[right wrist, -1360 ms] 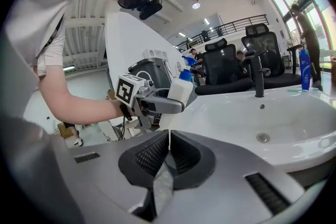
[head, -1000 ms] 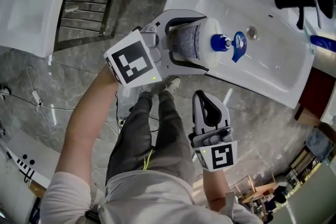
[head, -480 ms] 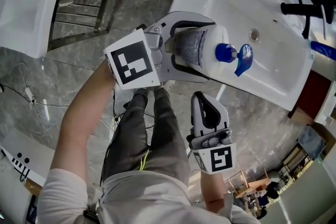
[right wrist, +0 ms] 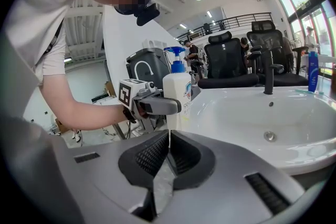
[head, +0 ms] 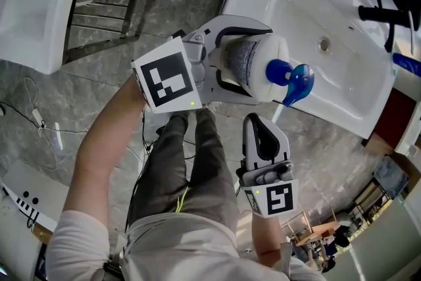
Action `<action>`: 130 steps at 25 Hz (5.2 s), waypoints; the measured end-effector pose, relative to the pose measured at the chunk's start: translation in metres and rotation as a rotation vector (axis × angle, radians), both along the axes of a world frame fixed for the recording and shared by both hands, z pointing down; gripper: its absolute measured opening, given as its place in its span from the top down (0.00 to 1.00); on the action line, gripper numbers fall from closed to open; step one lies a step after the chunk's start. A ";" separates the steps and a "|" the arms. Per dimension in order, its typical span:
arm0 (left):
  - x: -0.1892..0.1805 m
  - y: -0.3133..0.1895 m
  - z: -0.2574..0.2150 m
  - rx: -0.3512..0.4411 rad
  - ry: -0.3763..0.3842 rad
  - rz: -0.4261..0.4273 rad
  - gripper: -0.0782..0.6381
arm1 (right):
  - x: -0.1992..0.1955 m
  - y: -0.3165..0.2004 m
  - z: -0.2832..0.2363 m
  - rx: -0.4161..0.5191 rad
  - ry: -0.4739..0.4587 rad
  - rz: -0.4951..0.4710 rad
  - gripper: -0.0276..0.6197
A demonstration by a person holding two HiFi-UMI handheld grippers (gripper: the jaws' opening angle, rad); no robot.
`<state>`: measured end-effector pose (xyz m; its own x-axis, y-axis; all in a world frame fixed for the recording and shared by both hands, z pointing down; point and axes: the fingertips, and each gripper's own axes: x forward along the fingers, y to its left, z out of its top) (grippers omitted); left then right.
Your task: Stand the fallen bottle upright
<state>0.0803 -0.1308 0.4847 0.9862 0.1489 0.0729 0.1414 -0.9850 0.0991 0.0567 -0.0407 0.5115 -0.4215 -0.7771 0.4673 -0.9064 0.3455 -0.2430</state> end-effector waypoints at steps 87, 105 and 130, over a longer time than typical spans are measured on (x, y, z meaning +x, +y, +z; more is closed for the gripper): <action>-0.116 0.066 -0.215 0.164 -0.079 -0.776 0.87 | 0.014 0.073 -0.256 0.373 0.087 0.052 0.90; -0.200 0.112 -0.366 0.257 0.145 -1.022 0.87 | 0.081 0.066 -0.313 0.489 0.108 0.166 0.90; -0.244 0.126 -0.378 0.214 0.228 -1.219 0.87 | 0.140 0.059 -0.352 0.579 0.132 0.261 0.90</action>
